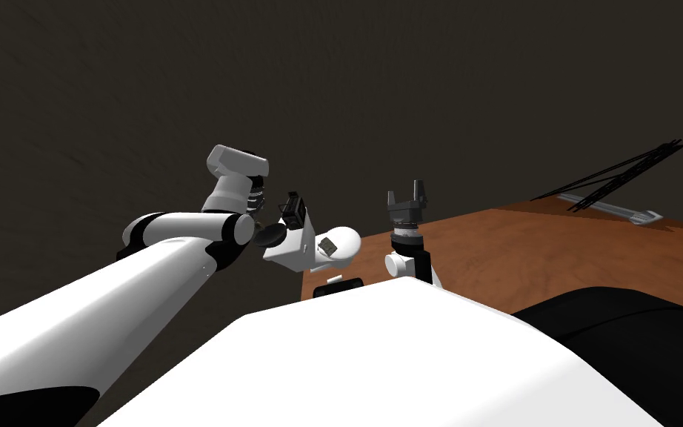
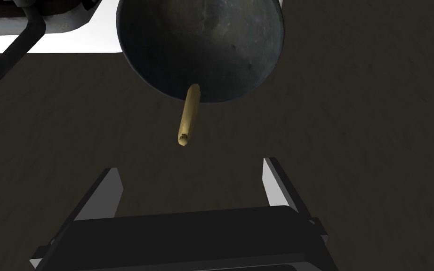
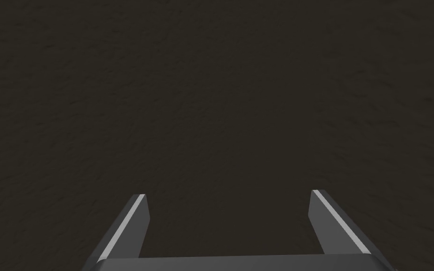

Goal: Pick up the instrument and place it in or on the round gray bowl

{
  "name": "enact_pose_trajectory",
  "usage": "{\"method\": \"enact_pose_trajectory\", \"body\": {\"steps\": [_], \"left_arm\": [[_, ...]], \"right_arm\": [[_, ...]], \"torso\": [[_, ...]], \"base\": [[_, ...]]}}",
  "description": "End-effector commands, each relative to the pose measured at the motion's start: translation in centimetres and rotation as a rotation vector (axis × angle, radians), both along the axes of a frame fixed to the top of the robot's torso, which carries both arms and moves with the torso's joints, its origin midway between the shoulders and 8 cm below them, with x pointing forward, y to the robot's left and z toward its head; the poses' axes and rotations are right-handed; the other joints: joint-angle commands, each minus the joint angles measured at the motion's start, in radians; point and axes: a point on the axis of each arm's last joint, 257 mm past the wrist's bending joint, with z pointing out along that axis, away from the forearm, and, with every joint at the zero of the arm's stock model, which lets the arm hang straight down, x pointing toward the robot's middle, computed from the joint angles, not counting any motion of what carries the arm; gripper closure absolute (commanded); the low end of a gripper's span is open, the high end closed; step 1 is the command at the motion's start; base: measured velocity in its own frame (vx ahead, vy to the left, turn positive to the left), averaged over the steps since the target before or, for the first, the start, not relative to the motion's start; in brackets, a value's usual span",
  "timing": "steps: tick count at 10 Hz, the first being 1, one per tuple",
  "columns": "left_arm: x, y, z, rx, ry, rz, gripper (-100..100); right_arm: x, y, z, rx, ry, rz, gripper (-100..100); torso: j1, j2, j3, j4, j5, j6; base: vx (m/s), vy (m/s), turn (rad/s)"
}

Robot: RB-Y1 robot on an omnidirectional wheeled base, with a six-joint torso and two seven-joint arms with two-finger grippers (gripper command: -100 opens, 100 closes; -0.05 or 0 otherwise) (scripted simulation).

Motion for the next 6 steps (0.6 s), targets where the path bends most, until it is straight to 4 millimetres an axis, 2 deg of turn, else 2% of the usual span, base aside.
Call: {"method": "enact_pose_trajectory", "body": {"steps": [1, 6], "left_arm": [[0.00, 0.00, 0.00, 0.000, 0.000, 0.000, 0], [0.01, 0.00, -0.01, 0.000, 0.000, 0.000, 0]], "right_arm": [[0.00, 0.00, 0.00, 0.000, 0.000, 0.000, 0], [0.00, 0.00, 0.00, 0.000, 0.000, 0.000, 0]], "torso": [[0.000, 0.000, 0.000, 0.000, 0.000, 0.000], [0.000, 0.000, 0.000, 0.000, 0.000, 0.000]], "base": [[0.000, 0.000, 0.000], [0.000, 0.000, 0.000]]}}
